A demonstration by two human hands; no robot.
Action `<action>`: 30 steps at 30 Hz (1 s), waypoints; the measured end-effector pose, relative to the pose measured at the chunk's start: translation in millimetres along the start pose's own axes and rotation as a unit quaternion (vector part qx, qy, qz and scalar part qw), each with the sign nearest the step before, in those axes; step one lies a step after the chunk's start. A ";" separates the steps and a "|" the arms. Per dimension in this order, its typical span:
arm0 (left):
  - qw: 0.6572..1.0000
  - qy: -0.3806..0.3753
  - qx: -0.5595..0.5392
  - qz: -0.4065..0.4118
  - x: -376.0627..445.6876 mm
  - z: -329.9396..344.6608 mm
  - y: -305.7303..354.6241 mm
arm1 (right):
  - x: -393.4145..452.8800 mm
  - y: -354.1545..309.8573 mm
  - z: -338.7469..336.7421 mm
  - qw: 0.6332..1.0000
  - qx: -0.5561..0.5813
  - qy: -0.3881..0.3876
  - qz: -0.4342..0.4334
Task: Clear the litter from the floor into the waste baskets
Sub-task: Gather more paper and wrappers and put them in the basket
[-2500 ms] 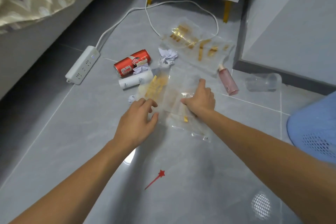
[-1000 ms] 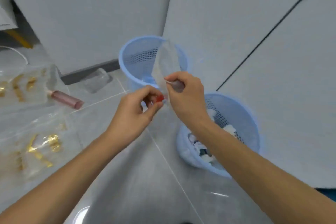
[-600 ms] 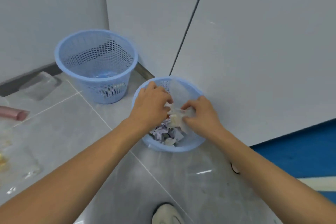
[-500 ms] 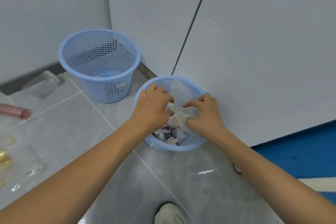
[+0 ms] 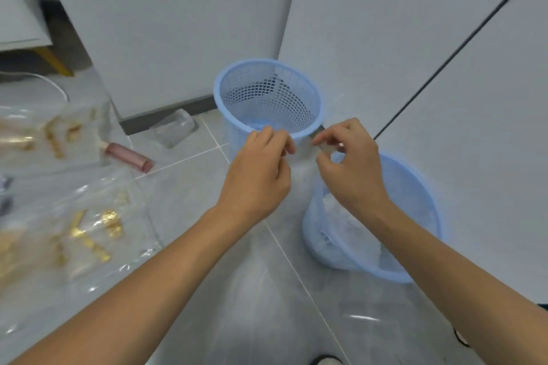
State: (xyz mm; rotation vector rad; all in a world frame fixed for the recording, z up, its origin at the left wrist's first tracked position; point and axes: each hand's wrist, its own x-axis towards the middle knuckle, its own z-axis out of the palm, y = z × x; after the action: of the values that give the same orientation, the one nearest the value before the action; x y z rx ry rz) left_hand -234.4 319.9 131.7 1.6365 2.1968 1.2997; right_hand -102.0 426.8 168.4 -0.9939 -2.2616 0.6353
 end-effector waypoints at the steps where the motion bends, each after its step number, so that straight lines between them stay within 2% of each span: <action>1: 1.000 0.014 0.004 -0.014 -6.5 -10.5 -13.3 | 2.4 -14.9 16.6 0.999 0.022 -0.011 -0.026; 3: 0.998 0.033 0.014 -0.049 -25.8 -34.5 -43.4 | 2.1 -43.5 55.5 0.994 0.062 -0.048 -0.076; 6: 0.991 0.052 0.044 -0.112 -66.9 -74.0 -97.0 | -6.5 -78.0 121.8 0.976 0.108 -0.145 -0.120; 10: 0.964 0.074 0.115 -0.227 -133.9 -125.7 -171.7 | -21.5 -103.2 209.9 0.945 0.107 -0.293 -0.102; 15: 0.898 0.089 0.156 -0.401 -212.8 -165.7 -234.1 | -33.4 -109.1 294.9 0.900 0.042 -0.432 -0.046; 18: 0.855 0.103 0.192 -0.470 -238.9 -177.0 -250.1 | -34.8 -104.2 333.4 0.888 0.021 -0.459 0.009; 21: 0.800 0.119 0.236 -0.538 -254.5 -186.4 -260.4 | -34.6 -102.7 353.9 0.893 0.048 -0.437 0.095; 23: 0.770 0.122 0.224 -0.585 -262.8 -188.6 -264.1 | -37.5 -102.2 358.9 0.891 0.087 -0.419 0.150; 25: 0.762 0.123 0.204 -0.603 -269.3 -189.0 -265.3 | -42.6 -102.2 359.5 0.889 0.092 -0.413 0.174; 27: 0.764 0.132 0.208 -0.596 -272.8 -190.7 -268.8 | -50.0 -98.2 356.6 0.888 0.061 -0.425 0.163; 30: 0.789 0.168 0.218 -0.550 -270.7 -198.7 -276.8 | -57.3 -89.8 342.7 0.874 -0.006 -0.463 0.145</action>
State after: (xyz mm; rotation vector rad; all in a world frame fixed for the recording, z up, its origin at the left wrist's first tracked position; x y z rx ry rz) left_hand -432.9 -29.8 -34.8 -0.1005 2.9705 0.7358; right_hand -344.8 263.8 -39.6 -1.2083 -2.9233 1.4847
